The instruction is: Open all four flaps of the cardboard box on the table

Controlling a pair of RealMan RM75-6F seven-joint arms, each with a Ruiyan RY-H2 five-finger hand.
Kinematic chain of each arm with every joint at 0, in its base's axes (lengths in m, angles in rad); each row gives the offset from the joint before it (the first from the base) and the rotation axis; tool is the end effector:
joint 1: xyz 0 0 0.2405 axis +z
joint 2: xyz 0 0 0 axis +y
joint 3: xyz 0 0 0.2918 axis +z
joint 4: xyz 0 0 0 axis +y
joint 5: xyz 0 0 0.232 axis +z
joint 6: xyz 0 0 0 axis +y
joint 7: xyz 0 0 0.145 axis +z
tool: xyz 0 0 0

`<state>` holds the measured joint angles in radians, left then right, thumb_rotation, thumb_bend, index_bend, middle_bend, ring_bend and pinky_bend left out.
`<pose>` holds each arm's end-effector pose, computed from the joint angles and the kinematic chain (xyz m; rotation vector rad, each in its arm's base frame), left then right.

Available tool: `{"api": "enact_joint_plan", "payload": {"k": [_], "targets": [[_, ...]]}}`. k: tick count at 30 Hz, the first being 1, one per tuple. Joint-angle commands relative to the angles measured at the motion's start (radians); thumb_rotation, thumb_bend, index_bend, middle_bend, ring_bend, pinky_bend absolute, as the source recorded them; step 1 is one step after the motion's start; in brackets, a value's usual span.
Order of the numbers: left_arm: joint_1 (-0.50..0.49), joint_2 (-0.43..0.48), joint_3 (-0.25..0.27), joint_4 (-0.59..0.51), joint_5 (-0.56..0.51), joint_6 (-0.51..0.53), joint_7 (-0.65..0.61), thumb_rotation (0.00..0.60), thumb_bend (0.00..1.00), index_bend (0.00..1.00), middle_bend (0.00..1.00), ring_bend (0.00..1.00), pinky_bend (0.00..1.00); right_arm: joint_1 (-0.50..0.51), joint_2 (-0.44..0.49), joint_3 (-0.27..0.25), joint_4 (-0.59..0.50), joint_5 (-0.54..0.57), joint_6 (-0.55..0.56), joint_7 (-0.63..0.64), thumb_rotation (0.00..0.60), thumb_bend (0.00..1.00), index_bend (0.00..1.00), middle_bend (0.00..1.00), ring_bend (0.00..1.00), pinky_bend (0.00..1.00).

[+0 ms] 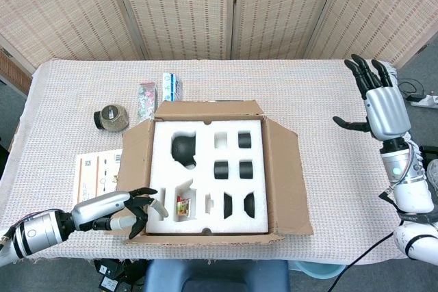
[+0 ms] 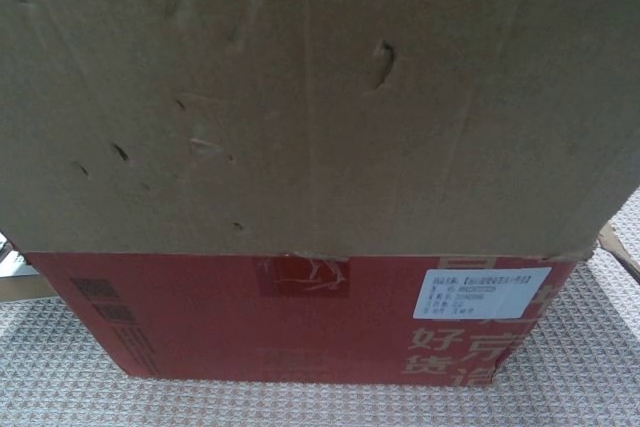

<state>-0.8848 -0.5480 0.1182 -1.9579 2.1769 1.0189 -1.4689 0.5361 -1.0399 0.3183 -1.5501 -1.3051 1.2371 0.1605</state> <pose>-0.1274 0.2666 0.1947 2.2582 1.8628 1.1017 -0.2358 -0.3876 0.2168 1.4089 -0.7489 1.2682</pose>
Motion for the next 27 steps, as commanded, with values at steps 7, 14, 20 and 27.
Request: {"api": "enact_joint_plan", "payload": {"k": [7,14,20,27], "targets": [[-0.033,-0.003,0.038,0.011,0.017,0.004,-0.025,0.000,0.20,0.29,0.78,0.71,0.13,-0.003,-0.003,-0.001,0.005,-0.004,-0.001,0.004,0.600,0.15,0.00,0.07,0.20,0.03],[-0.067,-0.011,0.079,0.019,0.075,0.049,-0.091,0.000,0.20,0.29,0.80,0.71,0.16,-0.007,-0.002,0.000,0.004,-0.005,0.001,0.008,0.600,0.15,0.00,0.07,0.20,0.03],[-0.060,-0.011,0.075,0.010,0.026,0.057,-0.028,0.000,0.20,0.29,0.80,0.67,0.11,-0.012,0.003,0.000,0.000,-0.005,0.002,0.010,0.600,0.15,0.00,0.07,0.20,0.03],[-0.029,-0.024,0.062,0.001,-0.073,0.048,0.067,0.000,0.20,0.30,0.72,0.59,0.07,-0.017,0.007,-0.001,0.002,-0.004,0.001,0.014,0.600,0.15,0.00,0.07,0.20,0.03]]}}
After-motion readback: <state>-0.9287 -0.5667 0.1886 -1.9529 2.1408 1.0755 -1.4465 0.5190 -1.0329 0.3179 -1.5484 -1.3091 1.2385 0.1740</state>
